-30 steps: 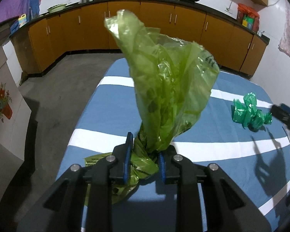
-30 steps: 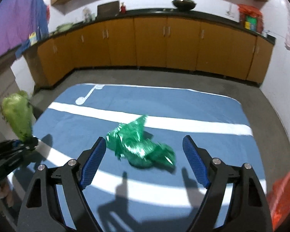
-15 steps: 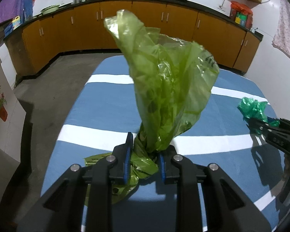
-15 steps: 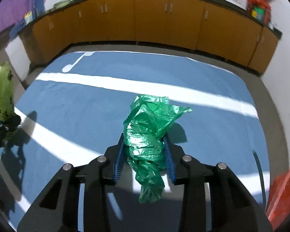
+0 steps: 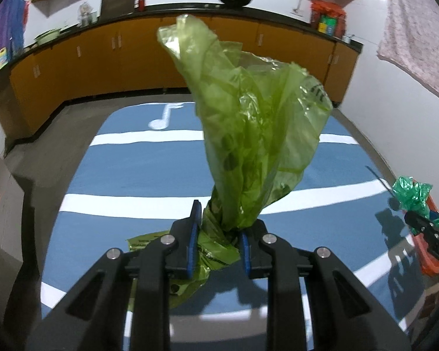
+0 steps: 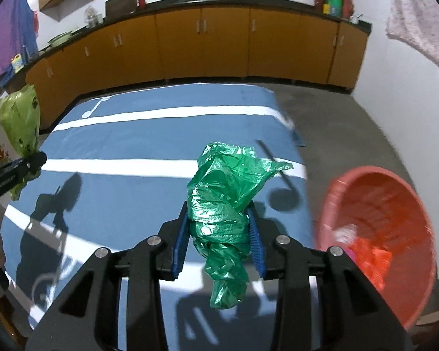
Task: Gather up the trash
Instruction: 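Carry the light green and dark green bags over the orange basket with both tools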
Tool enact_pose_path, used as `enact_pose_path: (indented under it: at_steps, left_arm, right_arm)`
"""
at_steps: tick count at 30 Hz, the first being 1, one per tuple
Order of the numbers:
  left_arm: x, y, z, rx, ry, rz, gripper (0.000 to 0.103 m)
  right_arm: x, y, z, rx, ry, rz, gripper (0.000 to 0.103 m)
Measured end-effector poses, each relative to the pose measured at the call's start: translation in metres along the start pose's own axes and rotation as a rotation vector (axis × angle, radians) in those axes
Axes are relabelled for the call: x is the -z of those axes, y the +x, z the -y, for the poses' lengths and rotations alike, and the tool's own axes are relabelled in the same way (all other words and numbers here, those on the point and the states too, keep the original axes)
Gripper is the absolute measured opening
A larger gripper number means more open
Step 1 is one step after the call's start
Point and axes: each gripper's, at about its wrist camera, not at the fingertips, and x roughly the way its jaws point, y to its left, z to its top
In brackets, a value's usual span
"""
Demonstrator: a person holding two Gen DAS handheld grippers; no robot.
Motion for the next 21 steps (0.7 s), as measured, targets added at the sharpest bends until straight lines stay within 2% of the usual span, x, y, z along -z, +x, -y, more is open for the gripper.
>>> enact_pose_path:
  at_steps: [9, 21]
  left_arm:
    - [0.007, -0.024, 0.058, 0.071, 0.087, 0.016, 0.024]
    - [0.010, -0.031, 0.118, 0.142, 0.179, 0.009, 0.024]
  right_arm:
    - [0.020, -0.044, 0.041, 0.088, 0.053, 0.054, 0.037]
    - [0.037, -0.073, 0.088, 0.193, 0.119, 0.105, 0.037]
